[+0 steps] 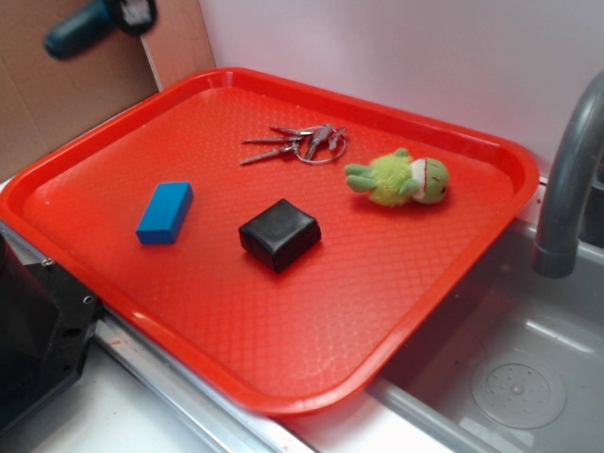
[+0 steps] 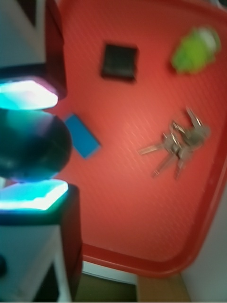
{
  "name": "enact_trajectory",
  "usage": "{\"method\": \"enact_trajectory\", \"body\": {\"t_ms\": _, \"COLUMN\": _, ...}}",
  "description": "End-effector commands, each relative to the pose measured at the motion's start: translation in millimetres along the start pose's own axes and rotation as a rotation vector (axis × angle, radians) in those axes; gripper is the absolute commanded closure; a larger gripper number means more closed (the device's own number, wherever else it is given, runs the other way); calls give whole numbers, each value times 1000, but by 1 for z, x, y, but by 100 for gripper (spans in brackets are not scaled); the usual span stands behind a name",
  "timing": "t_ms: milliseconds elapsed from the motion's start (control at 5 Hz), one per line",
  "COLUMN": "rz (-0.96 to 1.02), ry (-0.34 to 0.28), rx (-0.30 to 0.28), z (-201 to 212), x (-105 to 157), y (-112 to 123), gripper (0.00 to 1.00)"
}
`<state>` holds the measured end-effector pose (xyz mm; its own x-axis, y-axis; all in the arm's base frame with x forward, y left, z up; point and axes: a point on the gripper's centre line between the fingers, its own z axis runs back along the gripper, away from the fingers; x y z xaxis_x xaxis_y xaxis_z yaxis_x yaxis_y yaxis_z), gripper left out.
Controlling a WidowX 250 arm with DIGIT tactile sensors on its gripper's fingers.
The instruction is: Grab the plastic pickle.
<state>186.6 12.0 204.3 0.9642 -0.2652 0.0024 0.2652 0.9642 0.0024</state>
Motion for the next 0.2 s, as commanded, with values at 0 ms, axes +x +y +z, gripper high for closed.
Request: {"method": "enact_trajectory", "body": {"t_ms": 0, "rz": 80, "ry": -50, "rx": 7, "z": 85, "x": 6, "y": -6, "gripper": 100}}
